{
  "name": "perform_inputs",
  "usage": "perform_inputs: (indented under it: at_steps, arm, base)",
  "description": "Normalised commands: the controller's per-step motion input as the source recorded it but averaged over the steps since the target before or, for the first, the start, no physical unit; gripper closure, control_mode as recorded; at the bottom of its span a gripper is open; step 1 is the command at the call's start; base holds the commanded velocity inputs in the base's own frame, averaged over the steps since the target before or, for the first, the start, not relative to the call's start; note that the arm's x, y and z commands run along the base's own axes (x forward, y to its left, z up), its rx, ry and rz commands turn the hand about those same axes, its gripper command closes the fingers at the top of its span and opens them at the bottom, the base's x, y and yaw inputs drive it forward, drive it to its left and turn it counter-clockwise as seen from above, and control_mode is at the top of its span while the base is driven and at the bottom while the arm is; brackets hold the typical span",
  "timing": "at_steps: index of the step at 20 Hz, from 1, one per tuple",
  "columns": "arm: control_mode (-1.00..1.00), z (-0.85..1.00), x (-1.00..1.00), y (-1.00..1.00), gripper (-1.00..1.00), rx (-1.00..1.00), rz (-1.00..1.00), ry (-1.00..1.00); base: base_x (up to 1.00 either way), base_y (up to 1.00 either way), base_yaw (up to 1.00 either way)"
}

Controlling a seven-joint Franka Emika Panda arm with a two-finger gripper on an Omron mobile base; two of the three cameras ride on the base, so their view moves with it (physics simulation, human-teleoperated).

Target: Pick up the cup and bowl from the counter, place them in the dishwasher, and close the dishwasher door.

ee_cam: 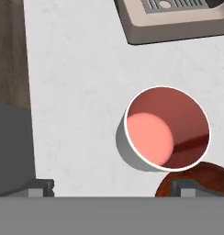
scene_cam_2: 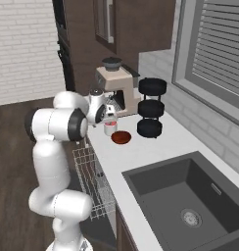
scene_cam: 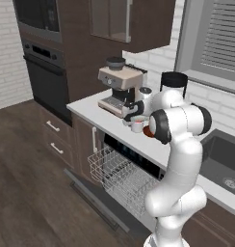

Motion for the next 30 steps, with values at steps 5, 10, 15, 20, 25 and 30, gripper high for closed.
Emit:
perform_inputs:
  at_steps: [5,10,15,20,25,30]
  arm:
    - [-1.0,-0.15,0.42,0.0,-1.0,0.0,0.01,0.0]
    - [-1.0,-0.01,0.44,0.0,-1.0,0.0,0.01,0.0]
    - [-1.0,-0.25,0.29,0.0,-1.0,0.0,0.03,0.05]
    - [-1.0,-0.39,0.16,-0.07,-1.0,0.0,0.05,0.06]
    - [-1.0,-0.3,0.0,-0.05,1.0,0.0,0.1,0.08]
    - [-1.0,-0.03,-0.05,-0.05,1.0,0.0,0.08,0.0]
  base:
    - [0.0,0.0,0.0]
    - [0.0,0.0,0.0]
    - [0.0,0.0,0.0]
    - [0.0,0.0,0.0]
    - [0.0,0.0,0.0]
    - [0.0,0.0,0.0]
